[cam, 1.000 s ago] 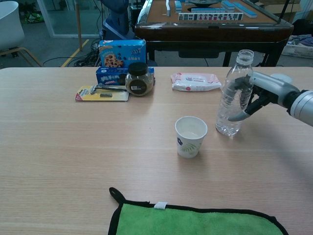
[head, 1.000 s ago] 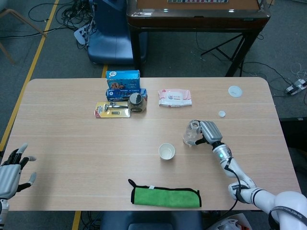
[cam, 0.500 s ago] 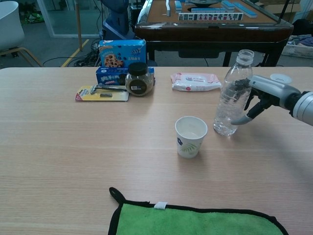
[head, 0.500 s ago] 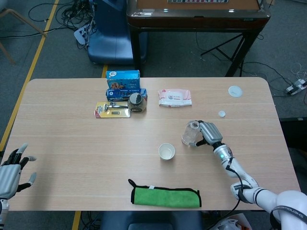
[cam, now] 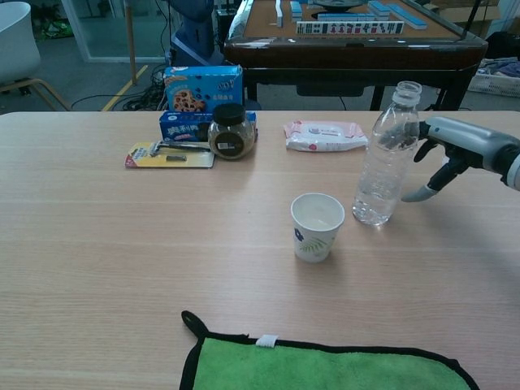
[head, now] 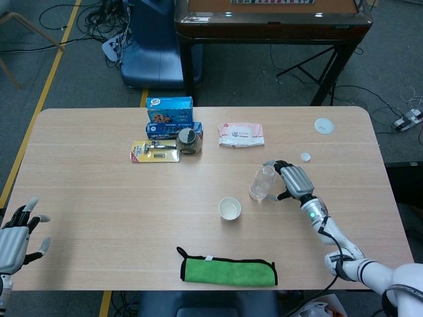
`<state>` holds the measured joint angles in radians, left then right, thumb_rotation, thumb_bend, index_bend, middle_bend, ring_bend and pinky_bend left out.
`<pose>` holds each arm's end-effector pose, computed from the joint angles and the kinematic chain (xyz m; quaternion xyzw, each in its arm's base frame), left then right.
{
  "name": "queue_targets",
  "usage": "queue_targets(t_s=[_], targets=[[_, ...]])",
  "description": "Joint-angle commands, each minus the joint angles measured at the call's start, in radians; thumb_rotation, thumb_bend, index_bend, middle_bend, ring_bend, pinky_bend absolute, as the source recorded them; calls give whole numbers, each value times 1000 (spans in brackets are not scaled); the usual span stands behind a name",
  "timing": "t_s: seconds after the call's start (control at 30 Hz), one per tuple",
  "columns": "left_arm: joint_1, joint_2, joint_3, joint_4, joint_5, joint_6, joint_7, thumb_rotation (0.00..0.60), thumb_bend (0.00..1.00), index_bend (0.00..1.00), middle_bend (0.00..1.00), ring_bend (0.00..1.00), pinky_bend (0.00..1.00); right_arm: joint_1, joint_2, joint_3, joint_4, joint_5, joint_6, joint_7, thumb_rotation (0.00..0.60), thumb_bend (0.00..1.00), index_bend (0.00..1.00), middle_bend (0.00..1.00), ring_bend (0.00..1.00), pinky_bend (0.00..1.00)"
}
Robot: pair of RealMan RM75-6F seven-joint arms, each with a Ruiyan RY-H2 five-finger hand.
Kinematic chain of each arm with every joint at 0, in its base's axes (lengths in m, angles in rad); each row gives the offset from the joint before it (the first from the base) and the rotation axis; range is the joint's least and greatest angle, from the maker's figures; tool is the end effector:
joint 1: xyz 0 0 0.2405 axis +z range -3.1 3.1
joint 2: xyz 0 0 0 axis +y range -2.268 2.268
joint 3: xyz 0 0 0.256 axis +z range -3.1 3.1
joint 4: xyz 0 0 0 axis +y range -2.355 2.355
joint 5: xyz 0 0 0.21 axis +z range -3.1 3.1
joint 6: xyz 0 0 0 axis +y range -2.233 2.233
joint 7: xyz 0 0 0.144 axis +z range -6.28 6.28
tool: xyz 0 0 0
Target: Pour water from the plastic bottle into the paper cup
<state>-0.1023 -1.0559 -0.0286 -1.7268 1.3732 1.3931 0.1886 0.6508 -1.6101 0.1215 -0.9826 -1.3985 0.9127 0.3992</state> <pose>-0.3130 0.1786 0.1594 -0.6119 -0.4029 -0.2976 0.6121 -0.2561 -0.3712 0.0017 0.6654 -0.4836 0.4044 0.3997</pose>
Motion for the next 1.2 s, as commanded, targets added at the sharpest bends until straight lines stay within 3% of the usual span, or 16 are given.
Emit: queue_targets(t_s=[0.03, 0.47, 0.7, 1.0, 1.2], targets=[[-1, -1, 0, 1, 0, -1, 2, 600, 335, 332, 31, 76, 317, -25, 52, -4, -61, 12, 21, -62, 600, 0, 206, 196, 160, 283], [-5, -18, 7, 2, 11, -4, 31, 600, 335, 332, 31, 76, 318, -176, 294, -46, -360, 68, 160, -334, 600, 0, 206, 211, 160, 283], [-7, -36, 13, 11, 46, 11, 31, 600, 335, 332, 46, 81, 321, -300, 416, -92, -520, 37, 333, -458, 600, 0, 209, 234, 159, 283], [2, -107, 11, 100, 174, 113, -45, 600, 335, 335, 128, 154, 371, -424, 472, -139, -611, -66, 522, -499, 600, 0, 294, 262, 160, 283], [4, -129, 15, 139, 202, 131, -66, 600, 335, 354, 161, 174, 379, -472, 487, -156, -625, -101, 569, -472, 600, 0, 312, 262, 159, 283]])
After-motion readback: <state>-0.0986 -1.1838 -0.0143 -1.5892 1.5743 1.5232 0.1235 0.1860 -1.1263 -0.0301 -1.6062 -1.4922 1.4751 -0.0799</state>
